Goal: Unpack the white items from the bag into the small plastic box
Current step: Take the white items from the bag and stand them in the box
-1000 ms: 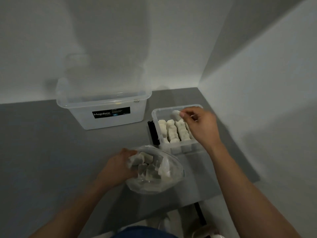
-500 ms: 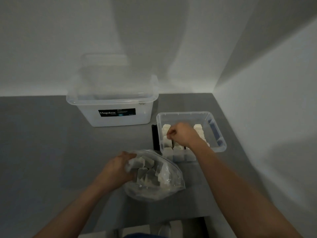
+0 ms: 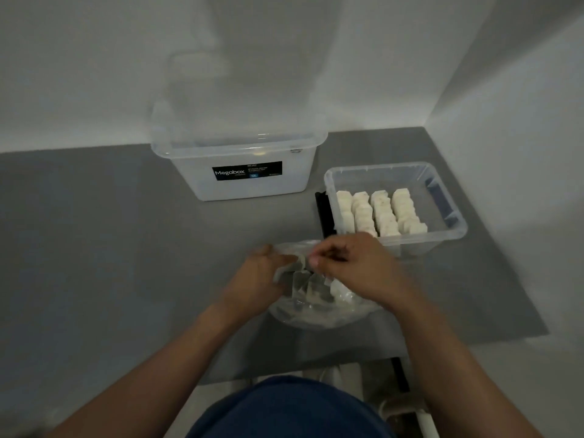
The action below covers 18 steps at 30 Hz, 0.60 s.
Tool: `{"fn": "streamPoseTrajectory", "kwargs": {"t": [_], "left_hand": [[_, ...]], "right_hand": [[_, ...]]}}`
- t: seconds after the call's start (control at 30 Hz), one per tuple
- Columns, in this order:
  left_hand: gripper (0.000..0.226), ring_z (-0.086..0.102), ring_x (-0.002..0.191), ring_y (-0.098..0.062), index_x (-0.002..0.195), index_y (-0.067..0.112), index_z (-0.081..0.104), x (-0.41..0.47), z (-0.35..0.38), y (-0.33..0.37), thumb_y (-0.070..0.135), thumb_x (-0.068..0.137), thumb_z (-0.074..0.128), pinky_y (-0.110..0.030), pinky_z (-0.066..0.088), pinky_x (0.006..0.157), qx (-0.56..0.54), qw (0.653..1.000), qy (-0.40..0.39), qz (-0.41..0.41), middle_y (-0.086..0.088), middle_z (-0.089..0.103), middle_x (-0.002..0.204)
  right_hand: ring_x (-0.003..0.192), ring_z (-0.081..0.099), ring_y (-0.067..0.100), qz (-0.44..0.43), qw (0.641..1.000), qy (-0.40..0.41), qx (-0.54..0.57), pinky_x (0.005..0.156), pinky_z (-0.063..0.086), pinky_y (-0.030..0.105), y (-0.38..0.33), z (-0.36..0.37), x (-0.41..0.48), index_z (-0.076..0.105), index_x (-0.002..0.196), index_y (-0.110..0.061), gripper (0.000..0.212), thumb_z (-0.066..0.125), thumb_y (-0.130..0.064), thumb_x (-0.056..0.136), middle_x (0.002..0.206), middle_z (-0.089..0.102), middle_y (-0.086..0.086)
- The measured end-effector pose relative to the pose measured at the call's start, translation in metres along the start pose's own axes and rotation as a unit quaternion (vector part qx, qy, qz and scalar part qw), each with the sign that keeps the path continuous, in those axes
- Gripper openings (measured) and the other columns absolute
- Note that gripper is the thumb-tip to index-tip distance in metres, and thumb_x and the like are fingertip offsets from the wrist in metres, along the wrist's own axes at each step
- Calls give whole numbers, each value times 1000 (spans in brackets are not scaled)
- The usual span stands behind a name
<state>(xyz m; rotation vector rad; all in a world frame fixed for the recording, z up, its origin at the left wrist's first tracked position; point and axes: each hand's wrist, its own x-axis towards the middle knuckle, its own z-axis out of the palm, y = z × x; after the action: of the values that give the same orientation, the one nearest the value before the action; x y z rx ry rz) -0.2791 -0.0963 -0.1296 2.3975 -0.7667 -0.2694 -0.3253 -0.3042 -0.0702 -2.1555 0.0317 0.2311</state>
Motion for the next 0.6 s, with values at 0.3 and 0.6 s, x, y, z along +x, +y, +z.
{"fn": "streamPoseTrajectory", "kwargs": {"t": [0.3, 0.6], "left_hand": [[37, 53, 92, -19, 114, 39, 59, 8, 26, -36, 49, 78, 59, -35, 55, 79, 90, 994, -69, -5, 4, 54, 104], [40, 50, 100, -18, 108, 34, 68, 20, 32, -53, 58, 79, 51, -29, 47, 90, 101, 989, -94, 63, 3, 61, 113]], "right_hand": [[100, 67, 16, 43, 953, 38, -297, 93, 53, 29, 62, 70, 11, 72, 119, -27, 27, 63, -34, 95, 113, 72, -3], [103, 67, 18, 71, 932, 21, -355, 94, 55, 34, 54, 80, 13, 71, 119, -23, 26, 64, -28, 94, 118, 70, -1]]}}
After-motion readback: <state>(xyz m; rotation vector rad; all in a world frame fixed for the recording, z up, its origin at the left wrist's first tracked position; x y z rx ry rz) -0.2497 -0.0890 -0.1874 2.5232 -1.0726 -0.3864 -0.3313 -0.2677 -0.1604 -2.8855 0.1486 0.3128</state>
